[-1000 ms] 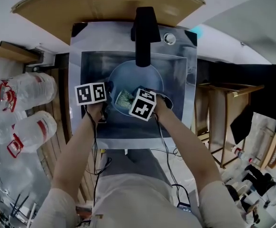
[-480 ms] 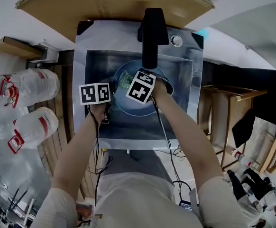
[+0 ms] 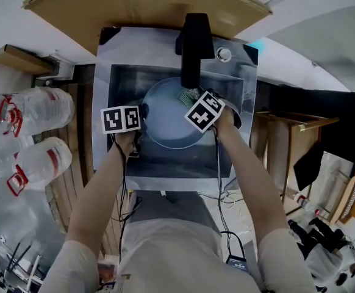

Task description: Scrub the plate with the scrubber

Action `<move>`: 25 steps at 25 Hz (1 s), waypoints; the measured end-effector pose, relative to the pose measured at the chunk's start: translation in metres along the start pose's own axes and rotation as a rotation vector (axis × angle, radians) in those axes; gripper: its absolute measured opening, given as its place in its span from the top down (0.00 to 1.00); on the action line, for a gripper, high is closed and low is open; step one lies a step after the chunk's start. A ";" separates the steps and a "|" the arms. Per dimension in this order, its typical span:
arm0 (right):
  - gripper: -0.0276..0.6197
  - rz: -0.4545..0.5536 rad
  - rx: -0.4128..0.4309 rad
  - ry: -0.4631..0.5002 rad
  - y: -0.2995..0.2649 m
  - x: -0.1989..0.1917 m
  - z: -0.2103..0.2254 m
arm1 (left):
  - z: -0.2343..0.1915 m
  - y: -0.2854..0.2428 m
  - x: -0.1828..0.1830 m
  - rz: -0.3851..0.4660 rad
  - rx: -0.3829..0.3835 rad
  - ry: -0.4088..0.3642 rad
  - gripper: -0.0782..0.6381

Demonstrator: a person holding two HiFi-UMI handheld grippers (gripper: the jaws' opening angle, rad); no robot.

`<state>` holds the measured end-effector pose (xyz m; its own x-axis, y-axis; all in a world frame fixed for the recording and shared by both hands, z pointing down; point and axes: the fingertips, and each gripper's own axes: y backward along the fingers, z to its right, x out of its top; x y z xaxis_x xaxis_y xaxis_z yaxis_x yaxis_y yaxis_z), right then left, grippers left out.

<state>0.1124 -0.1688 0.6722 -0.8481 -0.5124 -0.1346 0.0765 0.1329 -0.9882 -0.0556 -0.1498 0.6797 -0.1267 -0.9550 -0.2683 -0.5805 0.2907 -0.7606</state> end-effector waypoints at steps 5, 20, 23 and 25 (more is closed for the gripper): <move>0.82 0.000 0.121 0.118 0.010 -0.018 -0.054 | 0.000 -0.001 0.000 0.012 0.003 0.020 0.85; 0.81 0.198 0.246 0.191 -0.002 0.068 -0.107 | 0.000 -0.001 0.001 0.035 0.006 0.057 0.84; 0.81 0.180 0.151 0.275 -0.007 0.080 -0.074 | -0.001 0.001 0.000 0.048 0.012 0.052 0.84; 0.81 0.189 0.048 0.314 -0.010 0.085 -0.053 | -0.001 0.001 -0.001 0.053 0.014 0.060 0.84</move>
<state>0.0112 -0.1688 0.6749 -0.9359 -0.1959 -0.2928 0.2648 0.1568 -0.9515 -0.0568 -0.1485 0.6796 -0.2048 -0.9400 -0.2727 -0.5604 0.3410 -0.7547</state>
